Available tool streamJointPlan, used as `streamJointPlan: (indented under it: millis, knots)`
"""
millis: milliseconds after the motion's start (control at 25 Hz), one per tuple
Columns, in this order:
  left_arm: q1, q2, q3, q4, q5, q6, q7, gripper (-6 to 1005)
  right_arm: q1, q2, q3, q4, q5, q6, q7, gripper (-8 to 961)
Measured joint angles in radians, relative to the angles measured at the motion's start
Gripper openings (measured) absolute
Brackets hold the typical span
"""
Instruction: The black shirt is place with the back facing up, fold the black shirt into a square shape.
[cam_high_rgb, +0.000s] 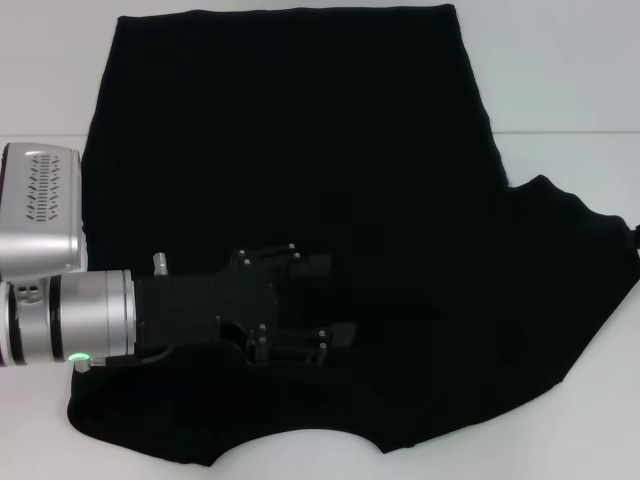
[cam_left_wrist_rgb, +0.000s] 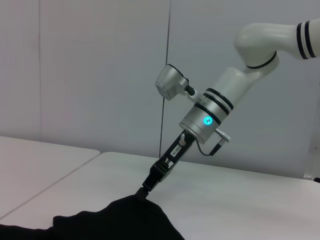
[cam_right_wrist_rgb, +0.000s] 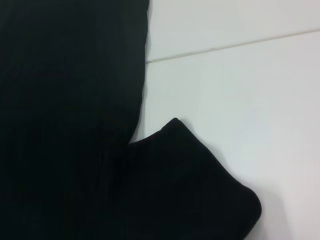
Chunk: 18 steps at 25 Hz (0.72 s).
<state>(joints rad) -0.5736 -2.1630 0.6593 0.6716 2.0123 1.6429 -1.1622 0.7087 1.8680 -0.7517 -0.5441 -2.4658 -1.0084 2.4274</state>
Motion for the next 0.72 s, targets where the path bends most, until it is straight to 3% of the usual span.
streamJointPlan:
  millis: [360, 480, 720]
  knots:
    - [-0.007, 0.000, 0.006, -0.001, 0.007, -0.005, -0.012, 845, 0.012, 0.019, 0.001, -0.029, 0.006, -0.023, -0.015, 7]
    - [-0.008, 0.000, 0.006, -0.001, 0.007, -0.007, -0.013, 844, 0.035, 0.038, -0.002, -0.066, 0.007, -0.043, -0.015, 8]
    - [-0.007, 0.000, 0.003, -0.001, 0.008, -0.011, -0.018, 844, 0.157, 0.084, -0.073, -0.065, 0.000, -0.058, -0.023, 10]
